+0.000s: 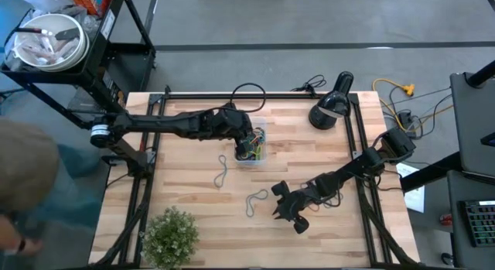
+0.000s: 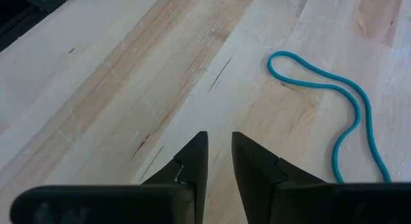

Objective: Pick and place rubber bands into bin
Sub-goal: Put the yellow rubber band into the transparent bin, then put the red rubber band into the transparent bin

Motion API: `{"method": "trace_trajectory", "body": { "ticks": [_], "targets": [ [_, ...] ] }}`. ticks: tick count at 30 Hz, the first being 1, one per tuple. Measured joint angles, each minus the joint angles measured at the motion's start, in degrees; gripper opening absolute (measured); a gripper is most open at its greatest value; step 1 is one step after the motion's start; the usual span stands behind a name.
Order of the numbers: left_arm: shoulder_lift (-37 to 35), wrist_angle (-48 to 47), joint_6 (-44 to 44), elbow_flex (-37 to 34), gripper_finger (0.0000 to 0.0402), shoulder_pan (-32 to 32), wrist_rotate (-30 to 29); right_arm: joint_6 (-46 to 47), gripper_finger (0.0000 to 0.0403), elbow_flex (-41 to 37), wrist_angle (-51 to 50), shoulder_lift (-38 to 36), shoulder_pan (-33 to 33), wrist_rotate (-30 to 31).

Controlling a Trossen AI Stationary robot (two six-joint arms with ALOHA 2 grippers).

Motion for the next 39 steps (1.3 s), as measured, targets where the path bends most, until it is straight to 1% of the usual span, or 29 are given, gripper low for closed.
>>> {"method": "trace_trajectory", "body": {
  "ticks": [8,10,16,20,23,28,31,35,37,39],
  "targets": [
    [0.74,-0.24,-1.75,-1.63,0.0000,-0.04,0.17,1.19,0.0063,-0.06,0.11,0.00,0.04,0.00],
    [1.08,-0.10,-3.58,-2.82,0.0000,-0.04,0.56,1.32,0.0063,-0.06,0.11,0.00,0.04,0.00],
    [2.89,-0.26,-7.16,-6.19,0.0000,0.01,6.04,1.32,0.0063,-0.06,0.17,0.00,0.04,0.00],
    [4.41,-0.56,-7.45,-7.68,0.0003,0.01,6.40,1.30,0.0063,-0.07,0.20,0.00,0.04,0.00],
    [4.80,-0.33,-6.97,-7.96,0.0025,0.01,6.23,1.29,0.0063,-0.08,0.24,0.00,0.03,0.00],
    [4.82,-0.32,-6.19,-7.93,0.0086,-0.04,5.98,1.08,0.0063,-0.08,0.37,0.00,0.00,0.00],
    [4.57,-0.39,-7.09,-7.83,0.0114,-0.10,6.18,1.06,0.0063,-0.08,0.24,-0.02,0.02,0.00],
    [3.02,-1.44,-9.18,-7.72,0.0130,-1.10,7.25,0.29,0.0063,-0.13,-0.53,-0.02,0.02,0.00],
    [2.11,-1.78,-9.46,-7.74,0.0131,-3.10,6.77,0.01,0.0063,-0.19,-1.92,-0.09,0.02,0.08],
    [1.54,-1.76,-9.46,-7.74,0.0131,-5.94,4.99,0.06,0.0063,-0.19,-3.97,-0.13,0.04,1.22]
  ]
}}
